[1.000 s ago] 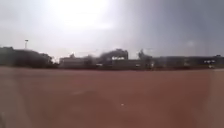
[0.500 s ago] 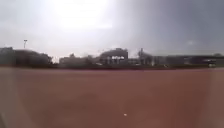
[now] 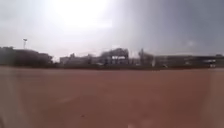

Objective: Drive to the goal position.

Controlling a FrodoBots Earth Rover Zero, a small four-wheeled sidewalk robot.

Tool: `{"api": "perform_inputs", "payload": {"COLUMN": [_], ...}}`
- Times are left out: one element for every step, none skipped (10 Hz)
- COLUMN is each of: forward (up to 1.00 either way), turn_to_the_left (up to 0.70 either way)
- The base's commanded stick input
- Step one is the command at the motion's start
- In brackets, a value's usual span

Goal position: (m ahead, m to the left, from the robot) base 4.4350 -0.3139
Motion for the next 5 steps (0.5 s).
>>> {"api": "perform_inputs", "payload": {"forward": [0.7,0.7,0.7,0.7,0.7], "turn_to_the_left": [0.0,0.0,0.0,0.0,0.0]}}
